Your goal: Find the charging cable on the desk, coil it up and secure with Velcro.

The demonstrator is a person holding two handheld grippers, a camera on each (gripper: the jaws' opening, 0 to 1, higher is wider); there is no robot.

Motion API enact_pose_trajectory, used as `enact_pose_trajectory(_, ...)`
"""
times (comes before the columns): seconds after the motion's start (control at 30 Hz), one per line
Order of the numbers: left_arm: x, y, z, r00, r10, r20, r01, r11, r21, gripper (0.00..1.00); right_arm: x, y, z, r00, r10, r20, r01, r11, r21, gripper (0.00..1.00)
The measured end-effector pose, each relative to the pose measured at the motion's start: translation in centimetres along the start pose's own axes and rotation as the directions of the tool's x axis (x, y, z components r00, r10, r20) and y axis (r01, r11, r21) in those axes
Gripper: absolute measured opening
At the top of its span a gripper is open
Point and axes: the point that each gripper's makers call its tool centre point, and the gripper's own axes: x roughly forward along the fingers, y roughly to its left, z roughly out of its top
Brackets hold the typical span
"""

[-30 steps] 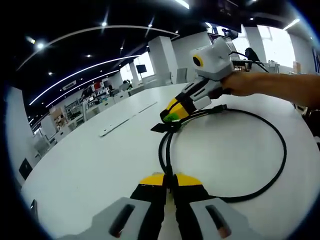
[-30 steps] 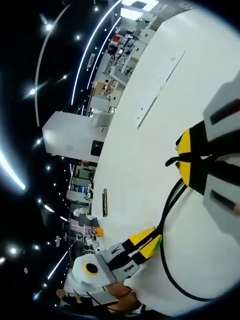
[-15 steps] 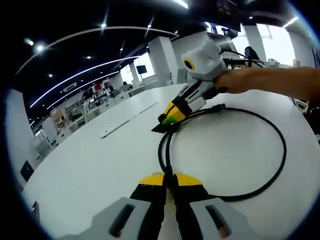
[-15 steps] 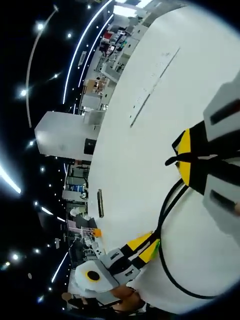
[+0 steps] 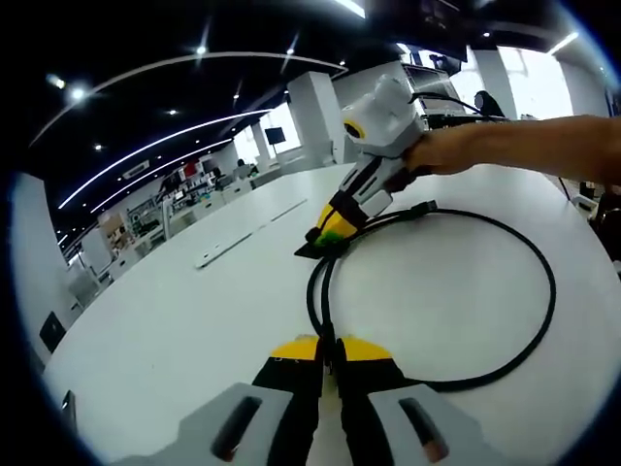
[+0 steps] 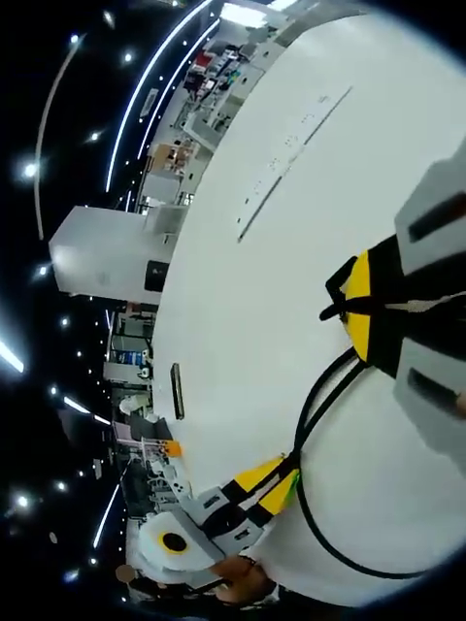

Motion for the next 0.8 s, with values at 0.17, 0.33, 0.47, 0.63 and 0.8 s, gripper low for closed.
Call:
enact_pose_trajectory(0.17, -0.01, 0.04, 0.01, 1.0, 0.001, 0.001, -0.001, 1.0, 0.001, 0.07, 0.29, -0.2, -0.08, 1.0, 0.012, -0.016, -0.012, 1.0, -0.006, 0.03)
enact_pose_trajectory(0.33, -0.01, 0.08, 0.0, 1.0, 0.0, 0.002, 0.0, 1.0, -0.002, 0.07, 0.32, -0.17, -0.19, 1.0, 0.022, -0.019, -0.022, 1.0, 0.006, 0.03)
enact_pose_trajectory(0.47, -0.01, 0.1, -0.01, 1.0, 0.0, 0.002, 0.0, 1.0, -0.002, 0.07, 0.38, -0.32, -0.23, 1.0, 0.02, -0.02, -0.02, 1.0, 0.001, 0.03)
enact_pose_trajectory(0.63, -0.01, 0.11, -0.03, 1.0, 0.0, 0.002, 0.0, 1.0, -0.001, 0.07, 0.53, -0.37, -0.19, 1.0, 0.016, -0.021, -0.016, 1.0, -0.023, 0.03)
enact_pose_trajectory(0.8, -0.01, 0.15, -0.04, 1.0, -0.001, 0.003, 0.001, 1.0, -0.003, 0.07, 0.68, -0.52, -0.14, 1.0, 0.018, -0.011, -0.018, 1.0, -0.02, 0.03)
